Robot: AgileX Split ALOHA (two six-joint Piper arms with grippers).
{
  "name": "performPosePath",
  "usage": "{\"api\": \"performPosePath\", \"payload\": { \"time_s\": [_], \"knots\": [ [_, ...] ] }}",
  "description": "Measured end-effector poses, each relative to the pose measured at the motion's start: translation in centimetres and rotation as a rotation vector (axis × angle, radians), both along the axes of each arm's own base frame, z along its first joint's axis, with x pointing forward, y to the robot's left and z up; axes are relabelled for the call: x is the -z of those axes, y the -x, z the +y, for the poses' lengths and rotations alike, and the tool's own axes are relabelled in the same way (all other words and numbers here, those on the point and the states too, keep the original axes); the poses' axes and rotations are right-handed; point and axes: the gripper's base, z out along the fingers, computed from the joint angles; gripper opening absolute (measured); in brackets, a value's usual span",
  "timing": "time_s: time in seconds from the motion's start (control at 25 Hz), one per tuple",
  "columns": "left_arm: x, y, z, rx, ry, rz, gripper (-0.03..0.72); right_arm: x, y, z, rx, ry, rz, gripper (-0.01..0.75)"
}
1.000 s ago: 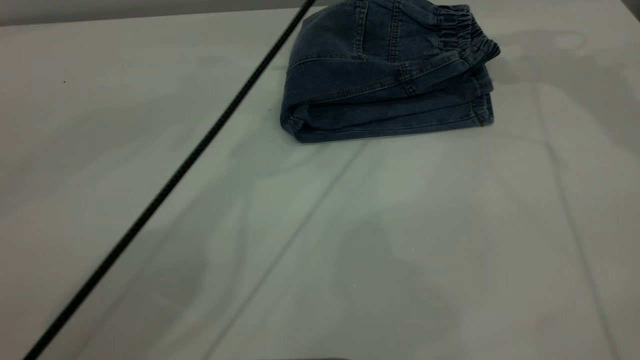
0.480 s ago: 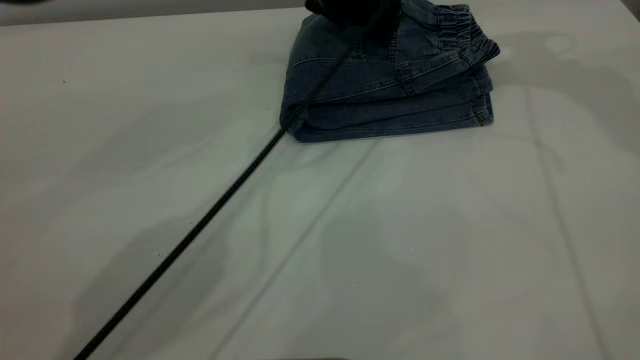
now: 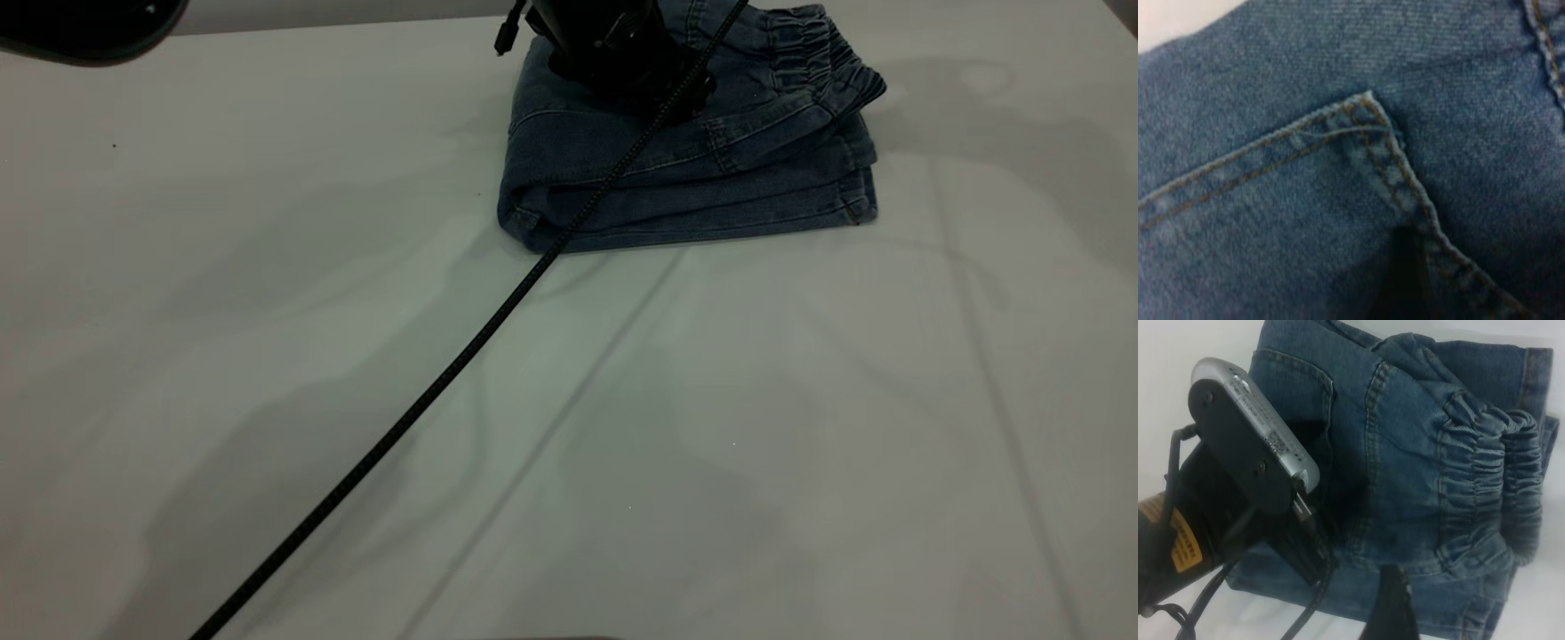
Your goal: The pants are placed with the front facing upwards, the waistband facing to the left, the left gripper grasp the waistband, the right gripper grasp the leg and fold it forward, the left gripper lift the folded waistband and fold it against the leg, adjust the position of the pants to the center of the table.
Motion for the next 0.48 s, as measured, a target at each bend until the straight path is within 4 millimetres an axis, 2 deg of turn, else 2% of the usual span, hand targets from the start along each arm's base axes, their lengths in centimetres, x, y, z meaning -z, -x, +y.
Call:
{"api": "performPosePath", "payload": {
  "time_s": [0.48],
  "knots": [
    [-0.8,2.0,1.7,0.019,-0.227,0.243,0.517,0.0,0.0,0.0,-0.003,-0.002,-0.001,0.513]
  ]
}}
